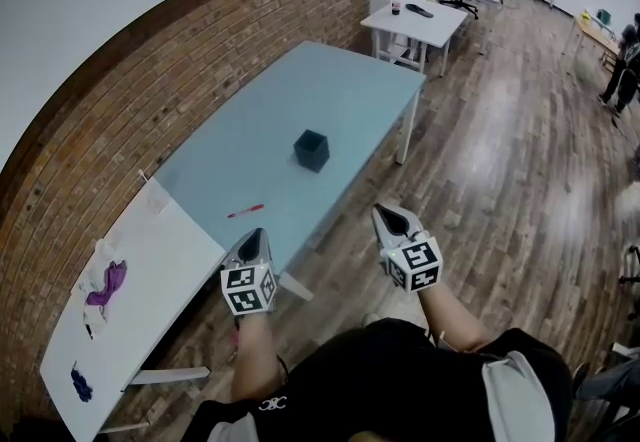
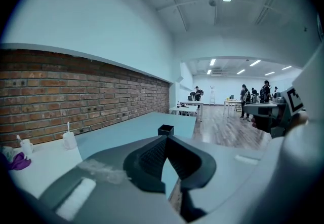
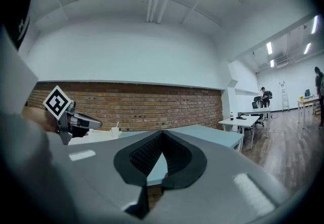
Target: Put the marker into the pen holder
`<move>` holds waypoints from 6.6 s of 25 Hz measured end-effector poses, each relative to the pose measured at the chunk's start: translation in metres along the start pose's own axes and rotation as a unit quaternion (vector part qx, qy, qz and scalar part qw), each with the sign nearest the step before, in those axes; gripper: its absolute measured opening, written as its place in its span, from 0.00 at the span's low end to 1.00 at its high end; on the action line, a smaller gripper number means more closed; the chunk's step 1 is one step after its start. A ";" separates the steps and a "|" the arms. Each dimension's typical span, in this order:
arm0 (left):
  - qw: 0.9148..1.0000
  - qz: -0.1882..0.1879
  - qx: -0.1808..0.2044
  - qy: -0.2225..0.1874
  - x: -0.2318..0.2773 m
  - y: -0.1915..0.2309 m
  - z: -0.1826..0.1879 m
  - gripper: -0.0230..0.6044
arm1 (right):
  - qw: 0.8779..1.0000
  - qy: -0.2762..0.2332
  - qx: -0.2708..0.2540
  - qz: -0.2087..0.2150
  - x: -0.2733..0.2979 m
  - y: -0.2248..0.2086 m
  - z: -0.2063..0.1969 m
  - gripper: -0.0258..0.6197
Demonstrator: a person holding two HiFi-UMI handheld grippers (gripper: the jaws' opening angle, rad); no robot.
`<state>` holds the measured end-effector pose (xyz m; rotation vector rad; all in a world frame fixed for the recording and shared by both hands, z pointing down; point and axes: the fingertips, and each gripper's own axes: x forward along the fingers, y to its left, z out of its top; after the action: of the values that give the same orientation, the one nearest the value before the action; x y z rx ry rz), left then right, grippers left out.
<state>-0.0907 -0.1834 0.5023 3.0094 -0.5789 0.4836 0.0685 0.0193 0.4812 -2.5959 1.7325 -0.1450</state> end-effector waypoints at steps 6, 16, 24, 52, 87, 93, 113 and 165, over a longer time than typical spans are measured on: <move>1.000 0.024 0.005 0.010 0.031 -0.013 0.007 0.04 | 1.000 0.015 0.001 0.021 0.021 -0.043 -0.003 0.05; 0.999 0.022 0.011 0.037 0.078 -0.014 0.004 0.04 | 0.999 0.031 0.019 0.032 0.050 -0.067 -0.019 0.05; 0.999 0.026 -0.003 0.034 0.119 0.023 0.011 0.04 | 0.999 0.032 0.008 0.037 0.099 -0.073 -0.013 0.05; 0.986 0.080 0.047 0.140 0.197 0.177 -0.057 0.05 | 0.989 0.082 -0.021 0.124 0.300 -0.044 -0.009 0.05; 0.791 -0.238 0.328 0.459 0.226 0.135 -0.220 0.39 | 0.993 0.098 -0.015 0.064 0.253 -0.152 -0.021 0.05; 0.781 -0.260 0.316 0.471 0.228 0.135 -0.223 0.41 | 0.994 0.099 -0.010 0.044 0.244 -0.158 -0.026 0.05; 0.816 -0.248 0.245 0.461 0.224 0.120 -0.223 0.14 | 0.993 0.102 -0.002 0.054 0.246 -0.143 -0.037 0.05; 0.979 0.188 -0.077 -0.035 0.230 0.106 0.042 0.14 | 0.953 0.100 0.025 0.284 0.409 -0.194 -0.014 0.05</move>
<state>0.0852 -0.3679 0.5313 2.7819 -1.1447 0.3277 0.4017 -0.2824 0.5351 -1.9951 2.4214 -0.4402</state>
